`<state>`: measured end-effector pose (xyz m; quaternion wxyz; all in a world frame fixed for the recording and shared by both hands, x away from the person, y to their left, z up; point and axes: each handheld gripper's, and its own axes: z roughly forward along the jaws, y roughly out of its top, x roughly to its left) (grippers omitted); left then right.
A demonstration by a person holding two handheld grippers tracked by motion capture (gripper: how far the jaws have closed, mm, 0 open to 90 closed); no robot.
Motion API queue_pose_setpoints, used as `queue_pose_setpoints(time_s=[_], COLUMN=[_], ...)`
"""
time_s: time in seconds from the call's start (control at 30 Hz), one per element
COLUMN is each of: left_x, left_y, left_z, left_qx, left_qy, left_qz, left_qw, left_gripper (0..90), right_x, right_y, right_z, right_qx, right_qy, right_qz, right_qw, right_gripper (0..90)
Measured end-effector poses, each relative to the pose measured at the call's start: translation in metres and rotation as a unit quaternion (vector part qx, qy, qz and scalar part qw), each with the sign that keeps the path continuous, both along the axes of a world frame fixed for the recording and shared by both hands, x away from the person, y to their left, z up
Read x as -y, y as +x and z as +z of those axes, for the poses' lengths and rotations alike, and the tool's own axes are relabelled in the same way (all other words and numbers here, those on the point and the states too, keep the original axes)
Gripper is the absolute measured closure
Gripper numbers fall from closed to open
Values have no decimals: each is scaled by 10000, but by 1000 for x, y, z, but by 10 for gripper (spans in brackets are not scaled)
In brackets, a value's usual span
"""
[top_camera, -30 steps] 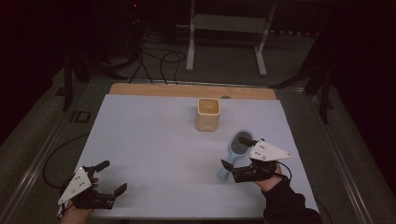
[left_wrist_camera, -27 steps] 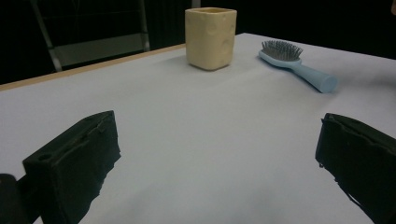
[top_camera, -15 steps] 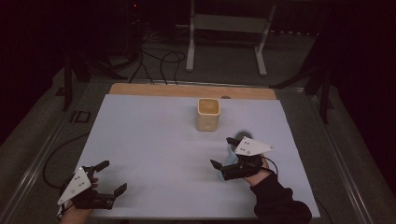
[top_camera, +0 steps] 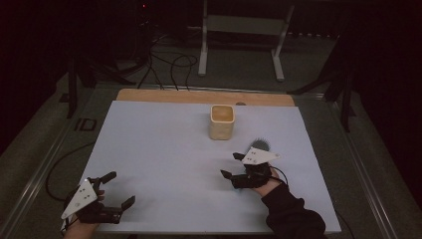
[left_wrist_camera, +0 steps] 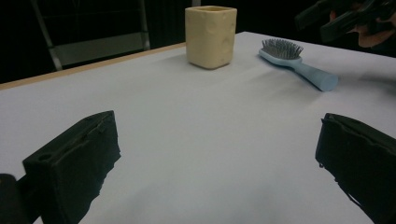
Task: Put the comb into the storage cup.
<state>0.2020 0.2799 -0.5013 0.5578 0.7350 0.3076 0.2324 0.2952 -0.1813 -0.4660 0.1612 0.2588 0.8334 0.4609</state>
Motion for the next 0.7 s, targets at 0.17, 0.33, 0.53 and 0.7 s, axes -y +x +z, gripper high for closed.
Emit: queue_pose_setpoints(time_s=[0.17,0.33,0.53,0.7], left_x=[0,0,1,0], left_y=[0,-1,0,0], left_z=[0,0,0,-1], left_qx=[-1,-6,-10,-12], left_qy=[13,-6,26,-7], left_qz=[-6,-6,-24,-14], left_qw=[10000,10000,10000,10000], left_gripper=[0,0,0,0], right_x=[-2,-2,-6,-7], right_y=[3,4,4,3], right_z=[-11,-18,-24,-28], right_qx=[-134,-304,-418,-503], right_qy=[-160,-248,-444,-609], right_qz=[-7,31,15,68], right_qw=[9998,9992,9981,9969], right_gripper=[437,536,681,820])
